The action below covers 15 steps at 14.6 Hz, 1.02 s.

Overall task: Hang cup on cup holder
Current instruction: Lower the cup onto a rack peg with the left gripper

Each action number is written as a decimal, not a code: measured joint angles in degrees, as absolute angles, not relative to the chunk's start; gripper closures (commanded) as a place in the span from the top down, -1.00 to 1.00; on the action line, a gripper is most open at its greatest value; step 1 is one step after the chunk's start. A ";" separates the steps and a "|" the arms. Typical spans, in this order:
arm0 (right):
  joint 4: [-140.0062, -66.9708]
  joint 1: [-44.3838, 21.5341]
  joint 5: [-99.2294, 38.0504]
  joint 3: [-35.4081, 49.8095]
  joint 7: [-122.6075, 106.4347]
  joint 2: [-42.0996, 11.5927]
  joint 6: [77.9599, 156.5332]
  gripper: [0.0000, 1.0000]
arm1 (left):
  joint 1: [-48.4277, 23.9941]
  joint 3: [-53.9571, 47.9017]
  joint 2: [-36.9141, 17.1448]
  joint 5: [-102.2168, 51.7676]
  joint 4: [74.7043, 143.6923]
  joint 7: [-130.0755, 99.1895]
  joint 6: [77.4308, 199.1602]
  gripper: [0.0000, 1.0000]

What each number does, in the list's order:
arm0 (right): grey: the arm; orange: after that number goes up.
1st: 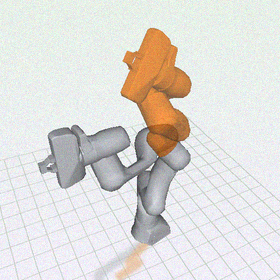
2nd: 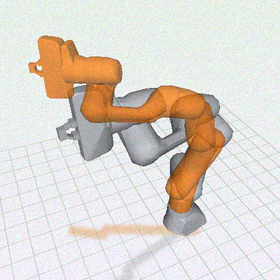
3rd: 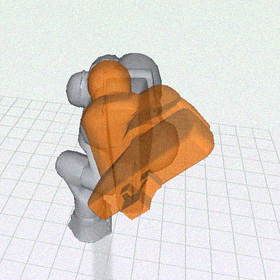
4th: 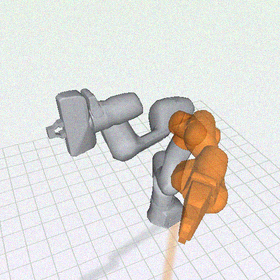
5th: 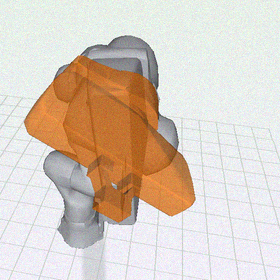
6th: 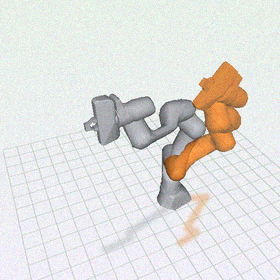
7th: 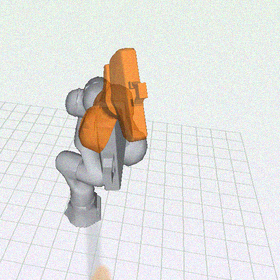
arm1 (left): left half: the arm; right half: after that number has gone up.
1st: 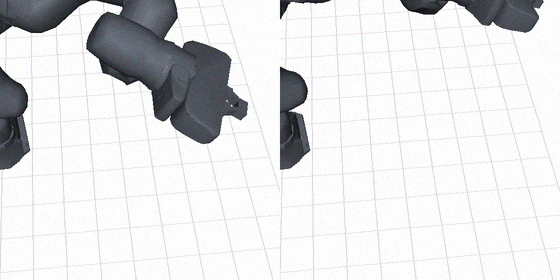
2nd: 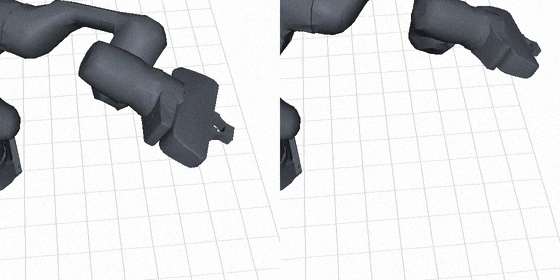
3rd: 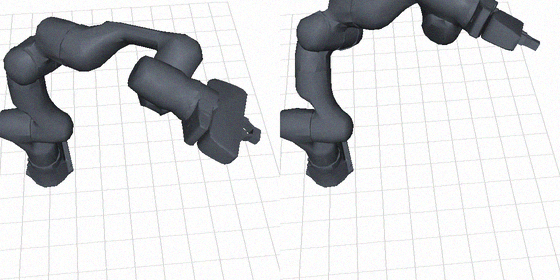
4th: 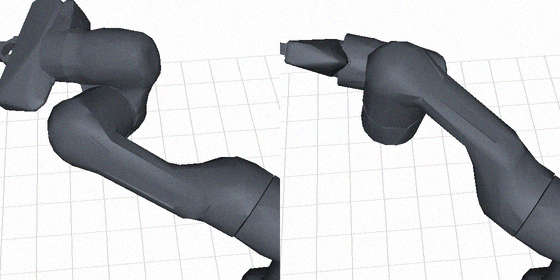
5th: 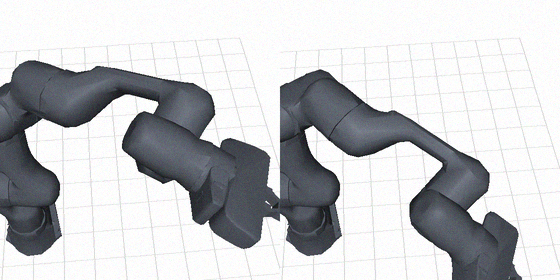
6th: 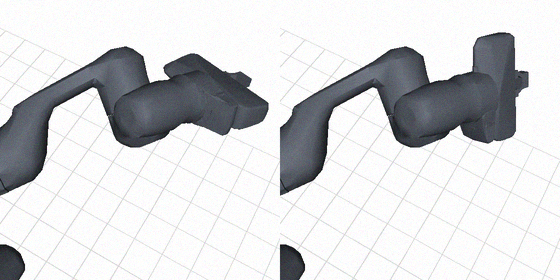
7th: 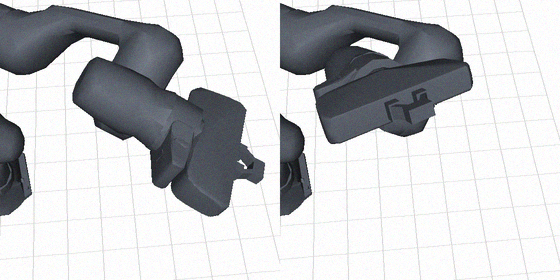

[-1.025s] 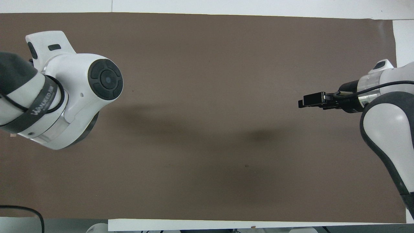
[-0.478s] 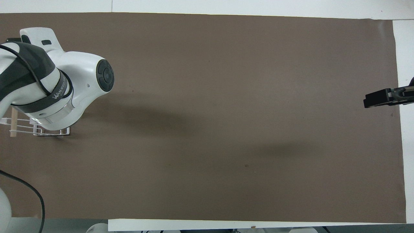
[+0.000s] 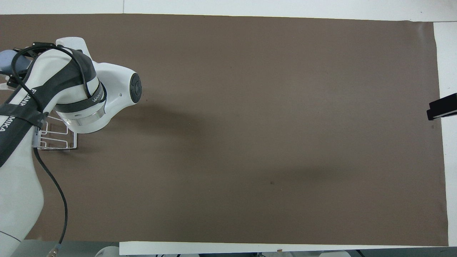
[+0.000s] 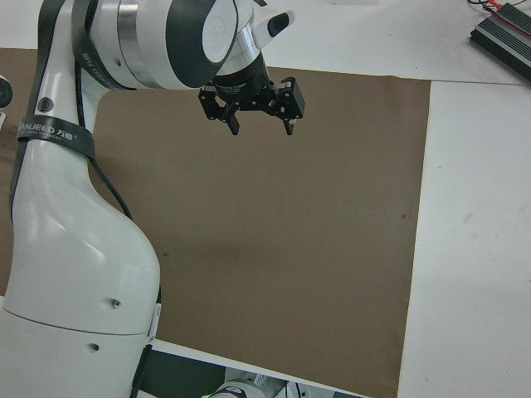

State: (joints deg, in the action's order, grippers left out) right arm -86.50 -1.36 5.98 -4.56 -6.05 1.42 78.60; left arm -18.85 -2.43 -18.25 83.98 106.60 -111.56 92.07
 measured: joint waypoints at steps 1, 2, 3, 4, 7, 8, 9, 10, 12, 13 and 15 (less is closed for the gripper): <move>-86.39 -1.36 5.83 -4.52 -6.05 1.05 78.60 0.99 | -18.82 -2.43 -19.00 84.05 106.17 -112.15 92.17 -1.00; -86.33 -1.44 5.71 -4.37 -6.05 0.83 78.59 0.99 | -18.76 -2.44 -19.51 84.06 105.88 -112.73 92.26 -1.00; -86.33 -1.49 5.67 -4.17 -6.05 0.76 78.51 0.99 | -18.62 -2.44 -19.85 84.06 105.76 -113.46 92.30 -1.00; -86.33 -1.49 5.66 -4.09 -6.05 0.76 78.35 0.99 | -18.42 -2.44 -20.12 84.06 105.75 -113.94 92.34 -0.98; -86.44 -1.34 4.88 -4.14 -6.61 0.78 76.96 0.99 | -18.18 -2.44 -20.61 84.05 105.75 -114.95 92.89 -0.55; -86.47 -1.34 4.15 -4.15 -6.85 0.78 76.81 0.99 | -18.15 -2.44 -20.69 84.01 105.76 -115.29 93.30 0.34; -86.49 -1.33 3.60 -4.16 -6.91 0.78 76.77 0.99 | -18.03 -2.44 -20.75 83.98 105.77 -115.37 93.91 0.95; -86.51 -1.30 3.40 -4.22 -6.91 0.78 76.75 0.99 | -17.72 -2.44 -20.78 83.92 105.79 -115.36 94.86 1.00; -86.54 -1.02 3.37 -4.36 -6.92 0.78 76.74 0.99 | -16.67 -2.43 -20.84 83.90 105.79 -114.76 97.24 1.00; -86.54 -0.86 3.37 -4.44 -6.94 0.78 76.74 0.99 | -16.04 -2.44 -20.86 83.90 105.78 -113.59 98.93 1.00; -86.54 -0.46 3.37 -4.49 -6.96 0.81 76.74 0.99 | -15.10 -2.44 -20.86 83.85 105.48 -111.31 101.56 1.00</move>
